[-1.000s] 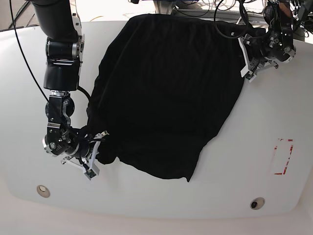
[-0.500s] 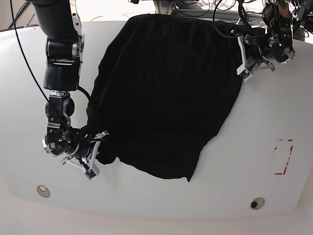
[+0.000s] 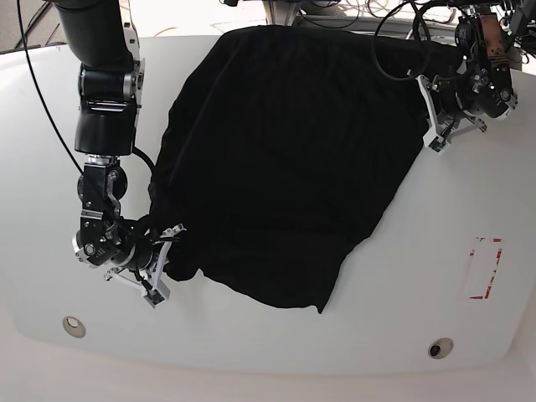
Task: Layout the t-shirt on the table in an organized manner, then fold the t-shirt properly
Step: 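Pull the shirt corner with the left gripper away from the right gripper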
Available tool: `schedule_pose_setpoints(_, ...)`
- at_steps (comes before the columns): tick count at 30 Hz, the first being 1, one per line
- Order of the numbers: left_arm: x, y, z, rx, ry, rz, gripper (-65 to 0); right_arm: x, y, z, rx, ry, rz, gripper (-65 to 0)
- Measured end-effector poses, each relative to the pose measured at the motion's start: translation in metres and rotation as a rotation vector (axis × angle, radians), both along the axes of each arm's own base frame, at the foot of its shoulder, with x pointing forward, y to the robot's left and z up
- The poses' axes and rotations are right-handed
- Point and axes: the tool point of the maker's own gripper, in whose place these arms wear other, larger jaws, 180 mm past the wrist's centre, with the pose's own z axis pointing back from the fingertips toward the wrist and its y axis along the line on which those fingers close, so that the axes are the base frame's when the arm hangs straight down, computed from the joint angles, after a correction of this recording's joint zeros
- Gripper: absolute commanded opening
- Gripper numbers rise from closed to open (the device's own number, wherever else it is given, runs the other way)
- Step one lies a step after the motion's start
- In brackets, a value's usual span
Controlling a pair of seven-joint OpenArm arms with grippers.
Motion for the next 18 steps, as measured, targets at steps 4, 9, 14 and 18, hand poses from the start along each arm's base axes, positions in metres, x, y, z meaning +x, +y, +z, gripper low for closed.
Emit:
schedule_pose_setpoints(4, 0.022, 0.004, 0.014, 0.014, -0.05, -0.008, -64.7, 0.0, 0.001, 0.0, 0.003, -0.001, 0.001, -65.0)
schedule_pose_setpoints(9, 0.057, 0.015, 0.04, 0.06, -0.119, -0.006, -64.7, -0.001, -0.001, -0.001, -0.005, 0.008, -0.001, -65.0)
schedule_pose_setpoints(14, 0.094, 0.019, 0.072, 0.081, -0.211, 0.002, -64.6, -0.001, 0.001, 0.008, -0.023, -0.011, 0.005, -65.0)
schedule_pose_setpoints(18, 0.123, 0.019, 0.1, 0.084, -0.299, 0.005, -64.3, 0.005, 0.002, 0.028, -0.034, -0.071, 0.013, -65.0)
